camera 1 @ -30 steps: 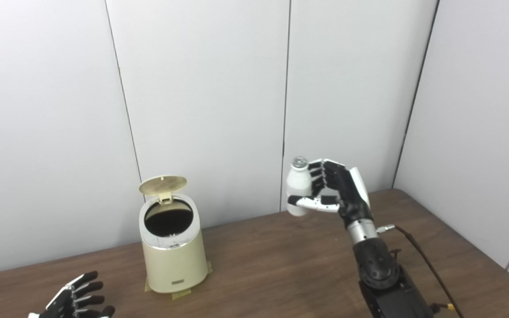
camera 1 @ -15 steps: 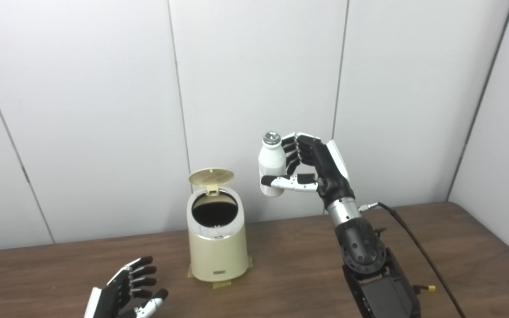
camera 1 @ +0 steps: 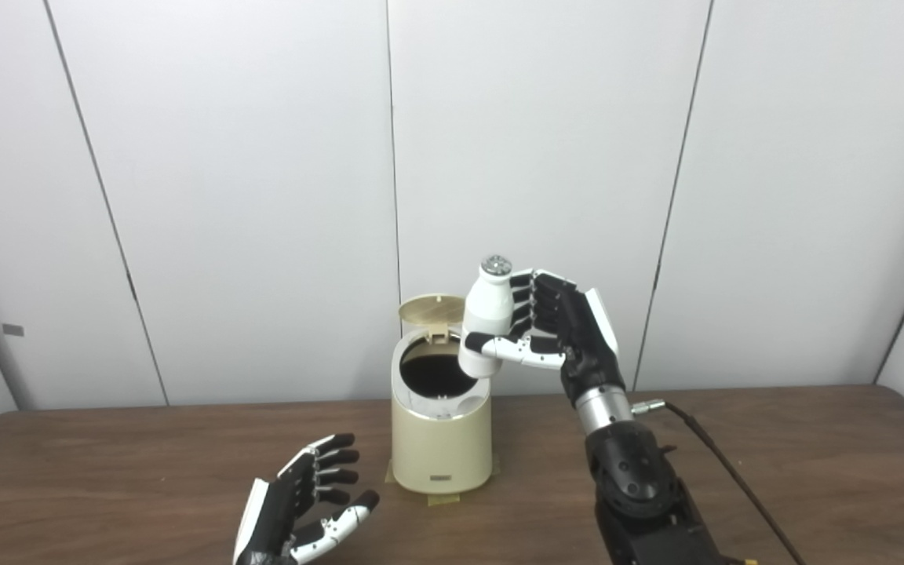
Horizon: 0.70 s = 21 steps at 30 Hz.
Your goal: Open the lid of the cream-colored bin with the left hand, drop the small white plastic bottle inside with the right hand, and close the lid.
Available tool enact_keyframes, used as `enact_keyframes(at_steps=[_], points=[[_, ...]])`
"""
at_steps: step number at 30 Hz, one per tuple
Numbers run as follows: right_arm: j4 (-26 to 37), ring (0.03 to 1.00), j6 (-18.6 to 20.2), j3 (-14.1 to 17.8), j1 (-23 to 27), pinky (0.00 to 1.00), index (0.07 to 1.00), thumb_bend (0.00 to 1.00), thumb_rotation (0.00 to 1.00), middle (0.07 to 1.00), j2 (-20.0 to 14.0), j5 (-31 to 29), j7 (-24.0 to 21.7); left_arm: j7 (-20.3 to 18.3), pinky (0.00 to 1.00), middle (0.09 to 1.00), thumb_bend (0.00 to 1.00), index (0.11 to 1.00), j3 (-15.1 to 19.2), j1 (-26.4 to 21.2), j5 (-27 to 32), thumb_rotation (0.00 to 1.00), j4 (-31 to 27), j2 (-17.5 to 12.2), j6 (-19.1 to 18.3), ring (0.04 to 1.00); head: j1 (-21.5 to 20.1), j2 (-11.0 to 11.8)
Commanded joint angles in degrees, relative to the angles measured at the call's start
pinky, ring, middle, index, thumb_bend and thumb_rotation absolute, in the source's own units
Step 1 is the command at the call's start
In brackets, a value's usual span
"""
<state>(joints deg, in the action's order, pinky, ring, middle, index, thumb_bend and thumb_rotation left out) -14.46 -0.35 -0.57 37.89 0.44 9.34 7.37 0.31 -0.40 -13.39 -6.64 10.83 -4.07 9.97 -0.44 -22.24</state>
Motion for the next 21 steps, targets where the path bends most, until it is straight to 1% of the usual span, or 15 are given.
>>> enact_keyframes(at_steps=[1,3,5,10,12,16,21], points=[[1.04,0.379,-1.7,-0.18,3.98,0.29,0.526,0.52,0.0,0.479,0.7,0.29,1.12,0.98,0.59,0.748,0.61,0.806,-0.16,-1.94,-0.39,0.1,-1.11,0.6,0.92,0.687,0.12,-0.07],[0.58,0.378,-1.03,-0.21,4.06,0.29,0.528,0.52,0.0,0.48,1.31,0.57,1.28,1.13,0.59,0.749,0.61,0.808,-0.19,-1.91,-0.58,0.1,-1.32,0.75,0.82,0.689,0.31,-0.12],[0.11,0.379,-1.23,-0.4,4.01,0.29,0.529,0.51,0.0,0.481,1.51,1.05,1.48,1.23,0.59,0.748,0.61,0.808,-0.22,-1.94,-0.62,0.1,-1.37,0.88,0.96,0.687,0.61,-0.21],[-2.24,0.381,-3.33,-0.58,4.23,0.29,0.526,0.52,0.0,0.479,1.87,1.02,1.93,1.56,0.59,0.743,0.62,0.802,-0.32,-2.04,-0.52,0.1,-1.43,1.12,0.91,0.682,1.03,-0.39],[-2.91,0.384,-3.56,-0.71,4.34,0.29,0.527,0.52,0.0,0.479,1.91,1.2,2.18,1.64,0.59,0.744,0.61,0.801,-0.41,-2.1,-0.51,0.09,-1.35,1.12,1.05,0.682,1.09,-0.48],[-4.38,0.386,-3.11,-0.81,4.67,0.31,0.528,0.52,0.0,0.479,1.98,1.43,2.69,1.78,0.57,0.74,0.61,0.8,-0.5,-2.17,-0.54,0.08,-1.28,1.16,1.33,0.669,1.33,-0.58],[-6.27,0.4,-2.71,-1.06,5.45,0.32,0.513,0.52,0.0,0.483,1.79,2.03,3.36,2.09,0.57,0.741,0.62,0.799,-0.75,-1.85,-1.09,0.08,-2.13,1.39,0.52,0.675,1.72,-0.89]])
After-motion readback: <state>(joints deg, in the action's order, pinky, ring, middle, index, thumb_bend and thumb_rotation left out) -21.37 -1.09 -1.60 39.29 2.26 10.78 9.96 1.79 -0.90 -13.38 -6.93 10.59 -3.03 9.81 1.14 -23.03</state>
